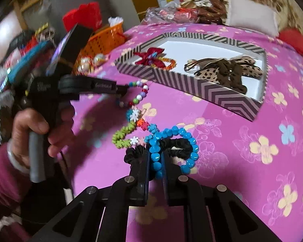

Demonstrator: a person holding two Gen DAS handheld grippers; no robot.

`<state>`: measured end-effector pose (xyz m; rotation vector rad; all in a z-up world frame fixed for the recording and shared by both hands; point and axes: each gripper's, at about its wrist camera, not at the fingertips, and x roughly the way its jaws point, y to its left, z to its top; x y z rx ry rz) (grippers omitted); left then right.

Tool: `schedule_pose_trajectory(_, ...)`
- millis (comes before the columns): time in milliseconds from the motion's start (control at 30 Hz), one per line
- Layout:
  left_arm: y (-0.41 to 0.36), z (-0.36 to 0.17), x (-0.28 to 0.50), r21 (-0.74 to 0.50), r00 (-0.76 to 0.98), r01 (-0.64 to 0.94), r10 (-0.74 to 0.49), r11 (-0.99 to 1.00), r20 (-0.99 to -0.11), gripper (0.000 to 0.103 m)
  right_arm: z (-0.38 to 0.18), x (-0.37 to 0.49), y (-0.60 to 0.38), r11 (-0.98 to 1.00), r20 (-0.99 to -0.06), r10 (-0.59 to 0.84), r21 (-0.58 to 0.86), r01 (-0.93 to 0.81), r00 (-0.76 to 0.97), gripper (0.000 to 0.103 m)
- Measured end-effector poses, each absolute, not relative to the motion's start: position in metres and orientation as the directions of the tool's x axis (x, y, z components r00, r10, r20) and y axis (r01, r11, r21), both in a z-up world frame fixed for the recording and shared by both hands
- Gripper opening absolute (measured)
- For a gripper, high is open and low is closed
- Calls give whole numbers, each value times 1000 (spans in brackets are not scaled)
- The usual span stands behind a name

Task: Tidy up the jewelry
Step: 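Grasp the multicolour bead bracelet with the left tool while the right tool grasps the blue bracelet, then carry the multicolour bracelet with the left tool while the right tool carries the blue bracelet to the tray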

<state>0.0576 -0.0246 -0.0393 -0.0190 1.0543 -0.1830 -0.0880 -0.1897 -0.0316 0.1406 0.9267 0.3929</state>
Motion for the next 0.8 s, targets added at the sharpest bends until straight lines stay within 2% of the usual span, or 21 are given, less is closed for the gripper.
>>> schedule_pose_trajectory(133,-15,-35,56,-150,467,127,-192,981,-863,8,-19,-93,-204,894,-705,446,373,-248,551,11)
schedule_pose_trajectory(300,-11,-15,48,-147,503,147,-202,978,-840,8,-7,-95,-214,875,-672,477,421,-237,567,11)
schedule_pose_trajectory(467,-10,-8,44,-132,519,151,-192,980,-833,8,-13,-106,-201,901,-730,433,336,-274,528,10)
schedule_pose_trajectory(667,-10,-19,40,-116,501,141,-172,983,-848,8,-39,-112,-196,914,-798,400,311,-260,450,10)
schedule_pose_trajectory(800,-8,-25,39,-109,493,134,-162,985,-855,8,-29,-113,-199,919,-787,389,299,-255,479,11)
